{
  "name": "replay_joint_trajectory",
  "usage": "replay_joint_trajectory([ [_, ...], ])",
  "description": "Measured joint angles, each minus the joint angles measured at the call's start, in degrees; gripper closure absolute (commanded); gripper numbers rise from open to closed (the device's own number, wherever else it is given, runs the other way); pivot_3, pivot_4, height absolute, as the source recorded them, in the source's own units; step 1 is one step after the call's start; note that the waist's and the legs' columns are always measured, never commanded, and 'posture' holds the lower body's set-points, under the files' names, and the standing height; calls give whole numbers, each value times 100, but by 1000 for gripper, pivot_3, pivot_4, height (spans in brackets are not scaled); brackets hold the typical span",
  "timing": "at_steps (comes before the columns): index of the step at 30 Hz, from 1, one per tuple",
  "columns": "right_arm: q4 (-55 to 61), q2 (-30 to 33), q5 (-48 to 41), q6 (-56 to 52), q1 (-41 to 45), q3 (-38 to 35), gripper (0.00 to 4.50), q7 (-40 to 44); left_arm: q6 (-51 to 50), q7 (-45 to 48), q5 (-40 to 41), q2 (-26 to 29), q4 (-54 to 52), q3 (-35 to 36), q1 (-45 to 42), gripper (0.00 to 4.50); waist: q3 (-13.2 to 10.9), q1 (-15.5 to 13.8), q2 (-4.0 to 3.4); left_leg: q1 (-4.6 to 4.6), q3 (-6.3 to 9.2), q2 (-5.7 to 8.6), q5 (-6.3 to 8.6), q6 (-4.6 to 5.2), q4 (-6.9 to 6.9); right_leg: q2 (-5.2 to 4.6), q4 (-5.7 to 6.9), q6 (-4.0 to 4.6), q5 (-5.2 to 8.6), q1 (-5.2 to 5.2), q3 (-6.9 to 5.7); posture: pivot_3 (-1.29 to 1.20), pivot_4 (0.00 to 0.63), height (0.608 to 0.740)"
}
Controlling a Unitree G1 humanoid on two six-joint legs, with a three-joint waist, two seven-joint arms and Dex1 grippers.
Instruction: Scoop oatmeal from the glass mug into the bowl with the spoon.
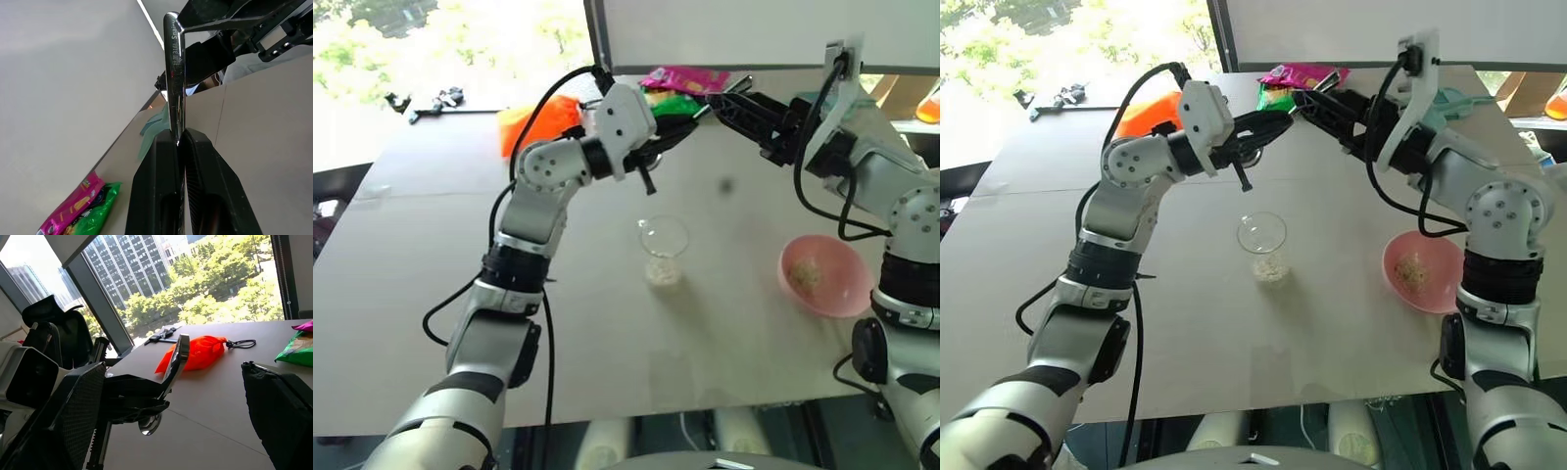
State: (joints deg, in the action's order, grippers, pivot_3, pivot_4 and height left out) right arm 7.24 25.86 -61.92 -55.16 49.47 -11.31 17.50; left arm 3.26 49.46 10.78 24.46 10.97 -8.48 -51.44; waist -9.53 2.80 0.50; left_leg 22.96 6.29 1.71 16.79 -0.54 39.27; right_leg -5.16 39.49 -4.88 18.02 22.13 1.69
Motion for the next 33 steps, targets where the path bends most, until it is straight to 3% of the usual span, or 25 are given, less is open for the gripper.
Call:
replay_joint_trajectory([
  [1,-30,-20,7,-2,18,15,0,2,2,14,-5,0,0,0,0,4462,0,8,0,0,0,0,0,0,2,0,3,0,0,0,0,0,150,740],
  [5,-107,-79,74,-25,102,88,1086,57,41,36,-42,-19,0,0,0,4500,0,44,0,-2,0,0,0,0,10,0,23,0,0,0,0,0,150,740],
  [12,-153,-123,98,-101,127,86,4398,95,41,31,-52,-59,-12,1,1,4500,0,110,0,-5,0,0,-1,0,11,0,26,0,0,1,1,0,150,740],
  [18,-159,-140,86,-190,154,31,4458,81,9,17,-53,-89,-19,5,2,4500,0,116,0,-6,0,0,-1,0,11,0,27,0,0,2,1,0,150,740],
  [21,-303,-181,48,-256,213,10,4500,43,-444,140,246,-83,-122,109,29,3418,0,124,-1,-6,-2,0,-1,0,12,0,29,0,0,4,3,0,150,740],
  [27,-648,-94,126,-283,341,-215,4500,-119,-2342,-144,1478,200,-1107,937,285,691,-1,149,-2,-6,-4,-3,0,0,8,1,30,0,1,8,9,0,150,740],
  [29,-841,108,300,-254,341,-321,4500,-163,-3354,-449,2176,487,-1826,1441,694,691,-1,159,-2,-5,-4,-3,0,0,5,0,29,0,1,10,10,0,150,740],
  [33,-975,307,436,-202,332,-513,4500,-179,-4369,-1077,2946,708,-2707,2142,1312,691,-1,155,-2,-6,-8,-4,0,0,4,0,27,0,1,10,12,0,150,740],
])
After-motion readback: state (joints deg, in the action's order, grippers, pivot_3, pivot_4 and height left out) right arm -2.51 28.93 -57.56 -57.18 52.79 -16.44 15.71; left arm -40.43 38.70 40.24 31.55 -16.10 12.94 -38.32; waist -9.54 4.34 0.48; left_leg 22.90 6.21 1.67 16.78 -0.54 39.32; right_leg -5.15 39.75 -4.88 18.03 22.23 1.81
